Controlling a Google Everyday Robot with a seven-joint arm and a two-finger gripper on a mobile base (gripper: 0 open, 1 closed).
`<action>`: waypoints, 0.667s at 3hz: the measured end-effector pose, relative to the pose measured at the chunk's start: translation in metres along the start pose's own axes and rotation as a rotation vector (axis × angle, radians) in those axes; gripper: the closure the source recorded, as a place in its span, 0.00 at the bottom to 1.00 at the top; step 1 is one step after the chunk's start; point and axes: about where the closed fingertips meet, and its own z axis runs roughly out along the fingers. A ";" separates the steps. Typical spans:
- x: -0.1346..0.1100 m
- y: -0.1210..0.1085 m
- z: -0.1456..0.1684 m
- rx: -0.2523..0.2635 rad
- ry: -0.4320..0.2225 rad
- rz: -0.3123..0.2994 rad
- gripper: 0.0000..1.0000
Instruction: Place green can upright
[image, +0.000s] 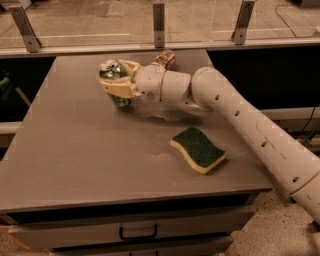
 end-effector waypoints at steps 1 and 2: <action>0.004 0.001 -0.004 0.004 0.002 0.008 0.36; 0.007 0.004 -0.008 0.008 0.002 0.016 0.12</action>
Offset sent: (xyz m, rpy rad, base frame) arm -0.0045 -0.0154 -0.0123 0.0070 0.0268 -0.0212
